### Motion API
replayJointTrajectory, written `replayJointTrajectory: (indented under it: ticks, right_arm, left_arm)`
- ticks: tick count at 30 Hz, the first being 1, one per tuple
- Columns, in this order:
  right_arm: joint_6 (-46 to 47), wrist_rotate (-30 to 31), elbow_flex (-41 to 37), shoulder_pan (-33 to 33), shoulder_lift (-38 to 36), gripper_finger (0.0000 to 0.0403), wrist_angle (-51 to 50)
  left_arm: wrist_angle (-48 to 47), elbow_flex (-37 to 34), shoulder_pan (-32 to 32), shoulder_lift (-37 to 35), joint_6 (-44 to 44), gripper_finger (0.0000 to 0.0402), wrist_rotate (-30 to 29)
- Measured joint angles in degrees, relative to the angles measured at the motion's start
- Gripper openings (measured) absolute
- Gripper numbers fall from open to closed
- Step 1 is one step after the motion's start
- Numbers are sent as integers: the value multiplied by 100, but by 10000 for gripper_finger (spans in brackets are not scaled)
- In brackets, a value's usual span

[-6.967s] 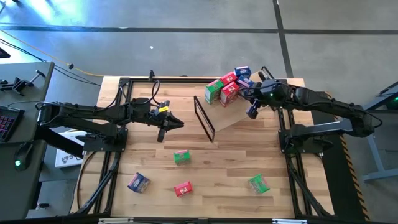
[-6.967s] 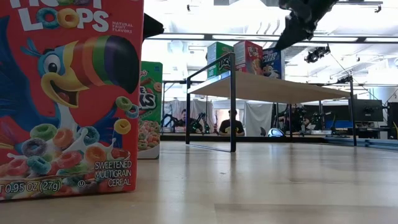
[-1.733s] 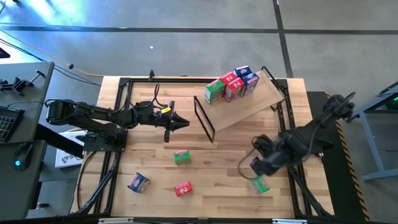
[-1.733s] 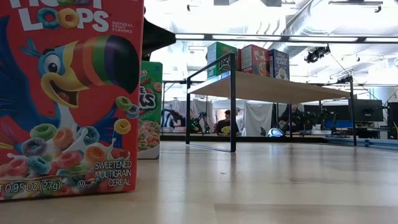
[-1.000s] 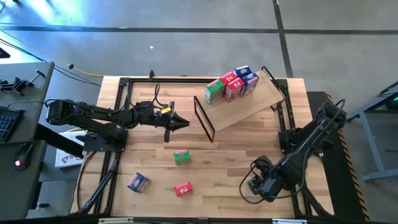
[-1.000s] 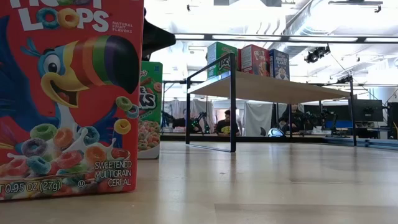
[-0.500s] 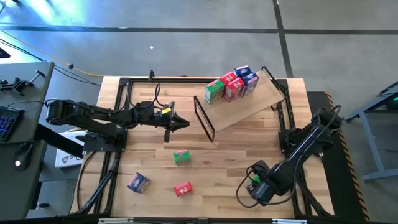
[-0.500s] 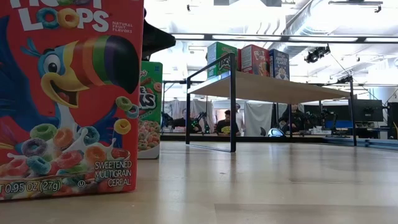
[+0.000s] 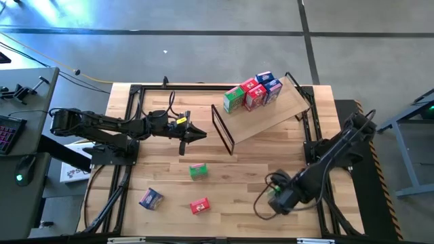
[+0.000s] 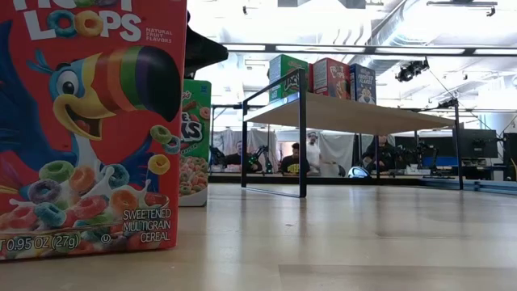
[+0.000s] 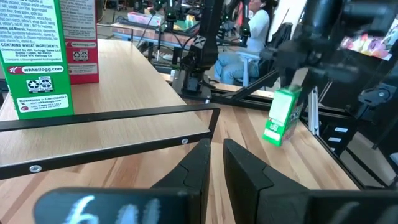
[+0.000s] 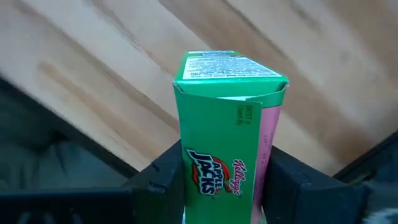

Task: Stack cereal on shelf
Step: Put the right green cereal box on the shelf and aligned with the other green cereal box

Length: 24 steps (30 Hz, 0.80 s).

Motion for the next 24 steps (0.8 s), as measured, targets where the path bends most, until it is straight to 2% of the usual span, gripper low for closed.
replayJointTrajectory:
  ticks: [4,8,12,17,24]
  right_arm:
    - [-1978,15,557,-616,-136,138,-742]
    - [-4309,220,1429,-1513,-134,138,-1716]
    - [-6400,503,2250,-2419,-125,138,-2279]
    - [-8722,896,2795,-3368,-125,138,-2412]
    - [-11059,1374,2718,-4336,-118,138,-1779]
  left_arm:
    - [2,0,0,0,49,35,0]
    - [0,0,2,0,48,35,0]
    - [-2,0,4,0,52,35,0]
    - [-2,0,4,0,98,35,0]
    - [1,0,4,0,98,35,-2]
